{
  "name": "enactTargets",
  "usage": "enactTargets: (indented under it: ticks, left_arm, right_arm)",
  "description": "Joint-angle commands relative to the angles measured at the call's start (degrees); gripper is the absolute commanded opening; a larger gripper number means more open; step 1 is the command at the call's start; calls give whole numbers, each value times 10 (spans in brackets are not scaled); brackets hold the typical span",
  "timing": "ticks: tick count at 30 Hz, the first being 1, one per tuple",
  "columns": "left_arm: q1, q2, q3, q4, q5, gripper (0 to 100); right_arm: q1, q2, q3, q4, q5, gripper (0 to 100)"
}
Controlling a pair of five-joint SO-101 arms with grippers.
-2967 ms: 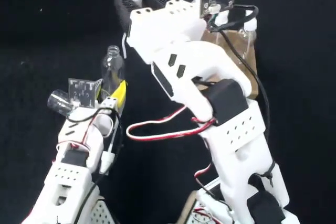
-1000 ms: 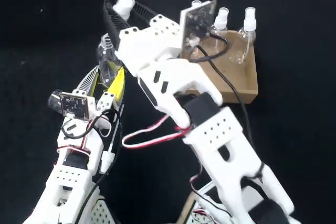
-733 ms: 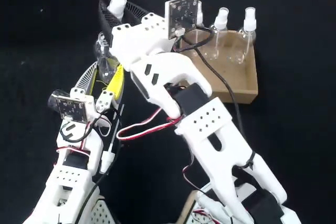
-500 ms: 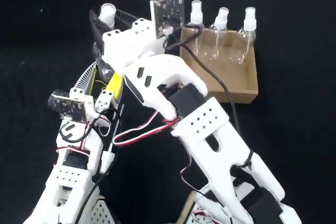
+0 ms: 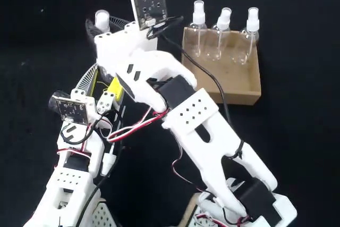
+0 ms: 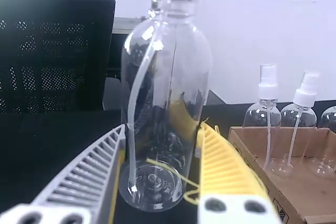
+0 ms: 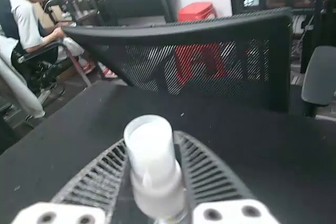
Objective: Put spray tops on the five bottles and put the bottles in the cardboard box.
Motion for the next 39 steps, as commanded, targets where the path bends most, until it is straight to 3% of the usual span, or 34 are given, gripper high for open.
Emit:
enactTargets:
  ticks: [1,4,8,13,20,27,31,35,39]
  left_arm:
    - [7,0,13,-15,6,40]
    - [7,0,13,-15,6,40]
    - [7,0,13,-15,6,40]
    - [7,1,13,-15,6,40]
    - [8,1,13,-16,7,40]
    - [8,1,13,-16,7,40]
    - [37,1,13,-15,7,40]
    - [80,1,13,-11,7,40]
    - [83,1,13,-14,4,40]
  right_arm:
    - [-23,-10,-48,32,2,253]
    - [-28,-29,-53,52,-3,325]
    - [-21,-69,-50,66,-3,328]
    - [37,-117,-9,67,1,328]
    - [84,-192,87,150,4,328]
    - [46,-263,117,193,93,328]
    - [5,-271,174,153,96,328]
    - [4,-276,246,75,95,328]
    - [18,-277,265,65,95,328]
